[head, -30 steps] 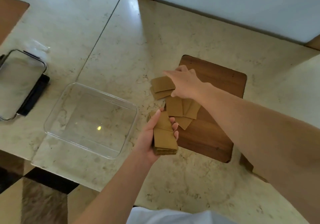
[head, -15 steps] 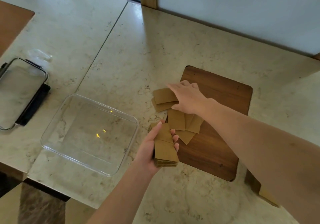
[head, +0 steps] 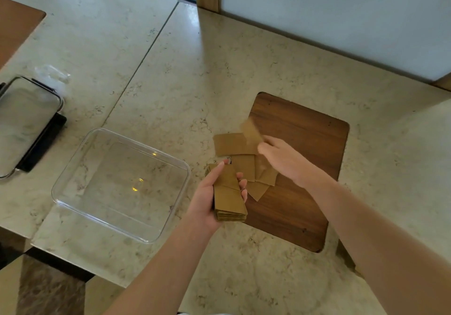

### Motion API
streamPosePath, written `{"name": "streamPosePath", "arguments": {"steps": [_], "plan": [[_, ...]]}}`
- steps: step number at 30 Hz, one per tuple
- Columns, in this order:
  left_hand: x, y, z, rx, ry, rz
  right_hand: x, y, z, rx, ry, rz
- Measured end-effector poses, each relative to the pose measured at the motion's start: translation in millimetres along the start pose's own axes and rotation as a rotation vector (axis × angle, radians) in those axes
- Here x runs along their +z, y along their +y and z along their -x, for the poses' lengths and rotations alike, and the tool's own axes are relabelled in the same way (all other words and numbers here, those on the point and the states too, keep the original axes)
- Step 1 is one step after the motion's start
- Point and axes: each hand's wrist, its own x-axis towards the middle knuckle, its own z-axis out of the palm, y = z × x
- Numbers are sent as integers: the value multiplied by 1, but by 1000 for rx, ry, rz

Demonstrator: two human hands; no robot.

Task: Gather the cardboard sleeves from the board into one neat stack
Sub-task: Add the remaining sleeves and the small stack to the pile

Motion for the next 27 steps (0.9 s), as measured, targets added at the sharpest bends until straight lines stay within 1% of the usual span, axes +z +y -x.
{"name": "streamPosePath", "arguments": {"steps": [1,2,3,4,6,11,13,14,17,18,20,21,23,24,25,26,27], "plan": [[1,-1,0,-2,1,-3,3,1,9,89,-52,-242],[1,-2,0,-2,-2,-7,6,4,17,137,-94,-427],[2,-2,0,0,-8,-15,9,6,24,141,-122,-528],[2,-3,0,3,-15,-27,13,9,31,125,-136,-580],[3,-5,0,19,-23,-59,21,14,42,82,-130,-600],[5,-8,2,33,-18,-104,26,14,51,117,-113,-680],[6,-7,3,33,-19,-98,28,10,54,81,-70,-632],[6,-7,3,29,-21,-83,30,10,56,-5,0,-541],[5,-5,4,11,-23,-39,35,17,60,-393,350,-20],[5,-5,4,12,-31,-41,36,19,60,-484,424,78],[5,-4,5,33,-67,-92,39,23,60,-592,485,120],[5,-4,5,43,-74,-119,41,24,59,-604,484,113],[6,-5,5,38,-78,-124,45,24,60,-576,470,96],[6,-5,5,22,-77,-103,46,22,62,-525,462,61],[6,-6,4,10,-77,-80,46,21,64,-439,442,-40],[5,-6,3,9,-76,-72,45,17,64,-323,398,-206],[5,-6,3,18,-72,-77,43,13,64,-197,317,-386]]}}
